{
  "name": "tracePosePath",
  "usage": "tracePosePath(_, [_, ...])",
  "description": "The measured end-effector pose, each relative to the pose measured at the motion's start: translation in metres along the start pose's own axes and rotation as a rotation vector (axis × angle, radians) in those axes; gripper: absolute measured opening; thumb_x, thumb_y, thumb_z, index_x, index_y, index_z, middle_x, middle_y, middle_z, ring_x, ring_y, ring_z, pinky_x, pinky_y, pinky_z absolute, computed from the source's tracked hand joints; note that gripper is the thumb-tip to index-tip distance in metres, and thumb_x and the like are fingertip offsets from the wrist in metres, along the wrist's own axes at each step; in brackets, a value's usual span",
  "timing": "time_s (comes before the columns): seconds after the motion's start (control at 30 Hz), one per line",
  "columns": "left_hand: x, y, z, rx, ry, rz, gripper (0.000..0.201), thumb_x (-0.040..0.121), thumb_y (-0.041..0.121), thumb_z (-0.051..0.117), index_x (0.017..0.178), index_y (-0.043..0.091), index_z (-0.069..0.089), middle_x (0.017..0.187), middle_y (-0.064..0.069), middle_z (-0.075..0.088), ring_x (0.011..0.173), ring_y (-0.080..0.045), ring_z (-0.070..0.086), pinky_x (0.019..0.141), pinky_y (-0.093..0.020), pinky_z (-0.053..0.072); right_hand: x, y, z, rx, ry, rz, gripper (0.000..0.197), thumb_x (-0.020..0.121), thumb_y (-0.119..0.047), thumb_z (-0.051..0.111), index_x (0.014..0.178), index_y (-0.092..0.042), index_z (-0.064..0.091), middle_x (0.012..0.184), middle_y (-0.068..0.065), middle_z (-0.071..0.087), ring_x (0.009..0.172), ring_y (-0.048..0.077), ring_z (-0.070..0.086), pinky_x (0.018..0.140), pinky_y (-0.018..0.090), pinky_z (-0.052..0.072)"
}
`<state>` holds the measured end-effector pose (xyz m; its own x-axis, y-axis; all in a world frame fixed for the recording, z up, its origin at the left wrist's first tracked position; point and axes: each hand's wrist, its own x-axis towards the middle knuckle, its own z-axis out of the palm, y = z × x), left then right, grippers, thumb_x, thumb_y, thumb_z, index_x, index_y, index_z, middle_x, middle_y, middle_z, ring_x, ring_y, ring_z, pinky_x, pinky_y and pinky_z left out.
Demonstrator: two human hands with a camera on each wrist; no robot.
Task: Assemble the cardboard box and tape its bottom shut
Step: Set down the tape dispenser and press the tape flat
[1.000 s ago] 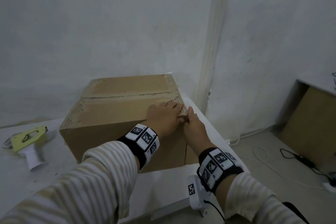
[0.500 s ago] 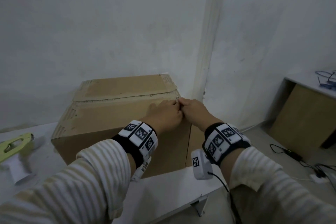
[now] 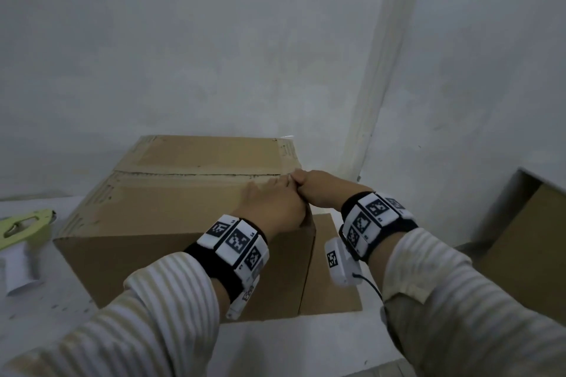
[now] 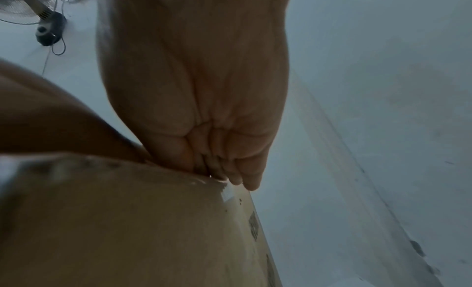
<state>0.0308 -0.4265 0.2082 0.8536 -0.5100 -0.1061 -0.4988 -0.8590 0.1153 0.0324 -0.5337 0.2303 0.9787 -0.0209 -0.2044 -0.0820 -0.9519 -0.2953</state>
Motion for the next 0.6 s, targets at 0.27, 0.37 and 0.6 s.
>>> tracePosePath(0.27, [0.017,0.007,-0.003,-0.118,0.094,-0.179,0.050,0.095,0.041,0.028,0.140,0.021,0.037,0.149,-0.004,0.032,0.136,-0.027,0.028,0.114,-0.048,0.022,0.048,0.015,-0.010,0.005,0.007,-0.100,0.026,0.099,-0.012,0.035,0.111,0.005,0.051,0.127,0.025,0.053,0.114,0.034,0.054,0.091,0.036,0.043])
tracePosePath(0.37, [0.018,0.010,-0.005,-0.124,0.041,-0.236,0.059,0.096,0.047,0.024,0.149,0.023,0.020,0.161,-0.002,0.000,0.147,-0.027,0.003,0.118,-0.052,0.009,0.071,0.020,-0.007,-0.008,0.005,-0.106,0.020,0.096,-0.011,0.037,0.106,0.002,0.049,0.119,0.023,0.052,0.117,0.036,0.052,0.085,0.035,0.042])
tracePosePath(0.6, [0.017,0.011,-0.003,-0.082,-0.074,-0.300,0.071,0.093,0.061,0.018,0.153,0.025,0.005,0.162,-0.006,-0.007,0.148,-0.029,-0.010,0.116,-0.060,-0.003,0.112,0.025,-0.006,-0.081,0.031,-0.149,0.036,0.098,-0.023,0.035,0.122,0.000,0.048,0.143,0.019,0.038,0.137,0.038,0.030,0.110,0.045,0.029])
